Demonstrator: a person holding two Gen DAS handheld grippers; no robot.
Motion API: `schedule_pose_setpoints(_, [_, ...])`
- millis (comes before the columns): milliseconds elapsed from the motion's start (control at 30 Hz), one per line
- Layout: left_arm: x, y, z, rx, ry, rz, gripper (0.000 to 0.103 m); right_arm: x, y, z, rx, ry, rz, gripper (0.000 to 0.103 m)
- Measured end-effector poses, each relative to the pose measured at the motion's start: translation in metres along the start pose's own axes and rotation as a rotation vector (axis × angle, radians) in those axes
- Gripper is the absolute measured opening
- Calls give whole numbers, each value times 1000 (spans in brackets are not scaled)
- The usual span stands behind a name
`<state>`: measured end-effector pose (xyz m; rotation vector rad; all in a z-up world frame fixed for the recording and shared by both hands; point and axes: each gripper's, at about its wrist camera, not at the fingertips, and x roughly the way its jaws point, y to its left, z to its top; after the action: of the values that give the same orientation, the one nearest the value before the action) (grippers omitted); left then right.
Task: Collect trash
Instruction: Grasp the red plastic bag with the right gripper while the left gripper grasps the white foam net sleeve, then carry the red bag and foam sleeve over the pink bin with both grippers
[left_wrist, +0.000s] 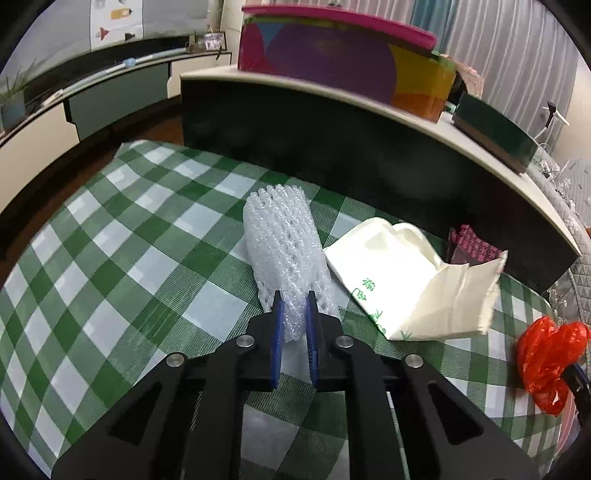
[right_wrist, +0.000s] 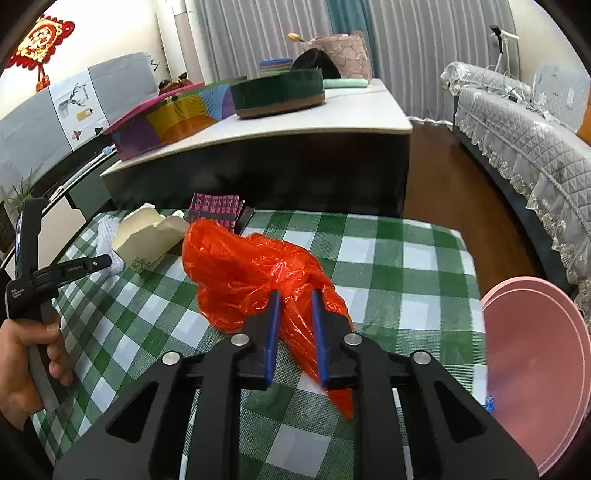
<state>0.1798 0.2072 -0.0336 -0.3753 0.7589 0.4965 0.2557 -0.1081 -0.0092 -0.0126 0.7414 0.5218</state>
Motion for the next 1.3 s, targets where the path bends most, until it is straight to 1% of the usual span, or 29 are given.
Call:
schedule_pose_setpoints(200, [-22, -9, -5, 33, -53, -17, 11, -21, -5, 1, 19, -46, -21, 13])
schedule_pose_setpoints(333, [-37, -15, -9, 48, -80, -55, 11, -36, -6, 0, 23, -73, -44, 12])
schedule_pose_setpoints(800, [-87, -39, -30, 149, -165, -125, 11, -80, -5, -5, 28, -147, -96, 11])
schedule_pose_setpoints(933, [-96, -48, -36, 187, -177, -140, 11, -91, -7, -7, 31, -169, -101, 10])
schedule_pose_setpoints(1167, [-111, -61, -44, 211, -203, -161, 11, -109, -17, -10, 44, -196, -115, 9])
schedule_pose_setpoints(1300, [-117, -69, -52, 224, -199, -175, 11, -118, -21, -13, 47, -208, -120, 9])
